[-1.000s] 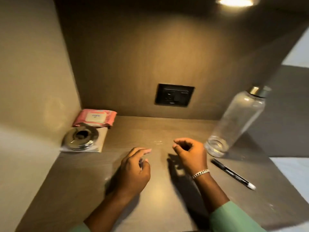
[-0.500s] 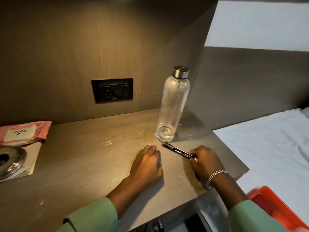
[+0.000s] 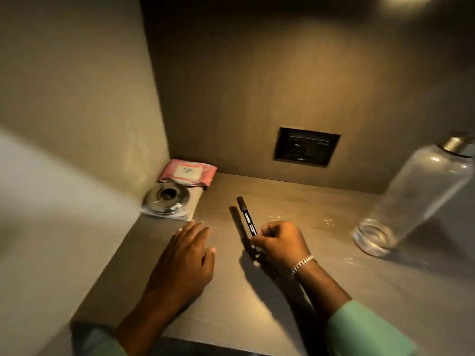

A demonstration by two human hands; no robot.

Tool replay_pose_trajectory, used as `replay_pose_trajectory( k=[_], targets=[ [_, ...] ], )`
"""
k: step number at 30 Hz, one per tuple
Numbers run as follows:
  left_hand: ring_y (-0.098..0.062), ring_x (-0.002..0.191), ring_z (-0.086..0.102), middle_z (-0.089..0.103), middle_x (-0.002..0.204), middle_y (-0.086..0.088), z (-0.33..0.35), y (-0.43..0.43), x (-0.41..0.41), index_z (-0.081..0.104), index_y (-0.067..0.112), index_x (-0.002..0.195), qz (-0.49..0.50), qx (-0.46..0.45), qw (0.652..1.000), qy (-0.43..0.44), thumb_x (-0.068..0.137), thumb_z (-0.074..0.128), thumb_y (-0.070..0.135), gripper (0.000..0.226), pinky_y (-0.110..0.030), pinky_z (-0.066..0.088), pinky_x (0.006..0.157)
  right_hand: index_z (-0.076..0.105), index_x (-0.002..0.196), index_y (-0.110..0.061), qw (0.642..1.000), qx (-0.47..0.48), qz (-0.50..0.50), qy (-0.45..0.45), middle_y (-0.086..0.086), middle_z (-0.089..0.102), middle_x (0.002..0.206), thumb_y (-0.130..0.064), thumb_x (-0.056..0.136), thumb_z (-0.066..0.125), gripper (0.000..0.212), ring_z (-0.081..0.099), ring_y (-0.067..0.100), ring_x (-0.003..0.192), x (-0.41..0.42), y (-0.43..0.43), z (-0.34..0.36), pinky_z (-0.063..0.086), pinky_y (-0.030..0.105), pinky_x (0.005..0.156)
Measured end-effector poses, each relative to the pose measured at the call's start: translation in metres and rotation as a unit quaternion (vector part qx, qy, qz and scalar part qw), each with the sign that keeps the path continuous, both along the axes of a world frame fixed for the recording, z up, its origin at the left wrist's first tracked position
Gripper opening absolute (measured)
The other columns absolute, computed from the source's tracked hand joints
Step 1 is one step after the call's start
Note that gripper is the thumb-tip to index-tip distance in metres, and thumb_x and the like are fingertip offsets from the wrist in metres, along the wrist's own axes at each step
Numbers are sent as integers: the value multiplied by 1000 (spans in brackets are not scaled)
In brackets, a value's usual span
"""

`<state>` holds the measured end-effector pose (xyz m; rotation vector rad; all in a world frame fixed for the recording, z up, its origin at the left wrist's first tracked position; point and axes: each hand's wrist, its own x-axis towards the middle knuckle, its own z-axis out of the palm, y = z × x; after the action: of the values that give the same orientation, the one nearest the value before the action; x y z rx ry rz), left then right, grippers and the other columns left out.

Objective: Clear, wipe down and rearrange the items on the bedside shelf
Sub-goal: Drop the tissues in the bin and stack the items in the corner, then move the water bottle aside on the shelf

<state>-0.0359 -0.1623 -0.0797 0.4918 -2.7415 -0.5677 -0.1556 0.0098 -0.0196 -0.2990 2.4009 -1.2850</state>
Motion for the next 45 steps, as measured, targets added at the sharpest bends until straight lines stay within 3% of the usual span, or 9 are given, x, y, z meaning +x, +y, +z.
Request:
replay_pose_trajectory(
  k=[6,16,19,24,29,34,37,42,45],
  targets=[
    [-29,134,44,52,142,-12,-9,-57,51,53,12,132,89,-51,995,-10,88,45,42,54,-37,29,108,63,62,-23,999,9,-1,38,10,74,83,-25,65,79,16,72,30,78,-7,-114,-17,61,47,72],
    [-16,134,43,51,143,2,3,-57,30,51,24,134,41,-43,998,18,86,49,41,51,-33,35,108,70,107,-18,997,-38,-9,62,7,74,89,-31,83,68,27,72,22,78,-5,-106,-17,60,38,74],
    [-9,132,44,52,142,7,23,-22,-5,51,27,132,-40,39,994,89,84,50,35,49,-35,41,108,69,104,-14,988,-118,-77,66,2,70,75,-16,85,68,19,66,-1,54,-5,-35,-5,50,12,49],
    [-10,114,60,64,125,2,53,71,-84,61,19,124,-206,299,925,109,85,58,23,40,-24,47,98,69,78,-9,939,-147,-273,147,17,64,68,0,79,68,9,57,18,55,-9,94,15,49,27,57],
    [-12,124,52,55,138,-4,86,171,-155,50,12,135,-319,428,846,17,95,52,24,42,-34,39,110,59,74,-25,846,-127,-455,247,-4,56,60,-3,69,73,27,52,3,54,-24,194,13,40,9,55],
    [-21,122,56,62,130,-6,88,222,-188,61,25,117,-279,531,800,0,98,44,28,26,-41,39,110,50,126,-11,931,-124,-309,149,5,61,116,-3,69,81,65,60,17,104,-70,219,1,51,34,95],
    [-28,113,62,69,116,-12,80,225,-188,70,24,99,-235,569,788,1,98,40,35,32,-51,43,106,54,105,-31,953,-98,-236,161,-14,66,99,-19,62,87,56,64,-6,88,-83,213,-4,53,13,79],
    [-21,109,63,71,105,0,99,193,-181,74,43,72,-164,572,801,68,72,46,60,32,-44,46,103,59,108,-30,954,-129,-196,186,-6,72,101,-46,47,88,70,70,8,93,-92,172,11,56,30,86],
    [-21,105,66,74,105,-5,113,147,-176,77,37,83,-135,569,802,122,80,52,48,27,-42,50,97,59,105,-34,957,-164,-148,190,0,72,104,-40,47,89,65,71,13,95,-103,122,23,57,33,87]
  ],
)
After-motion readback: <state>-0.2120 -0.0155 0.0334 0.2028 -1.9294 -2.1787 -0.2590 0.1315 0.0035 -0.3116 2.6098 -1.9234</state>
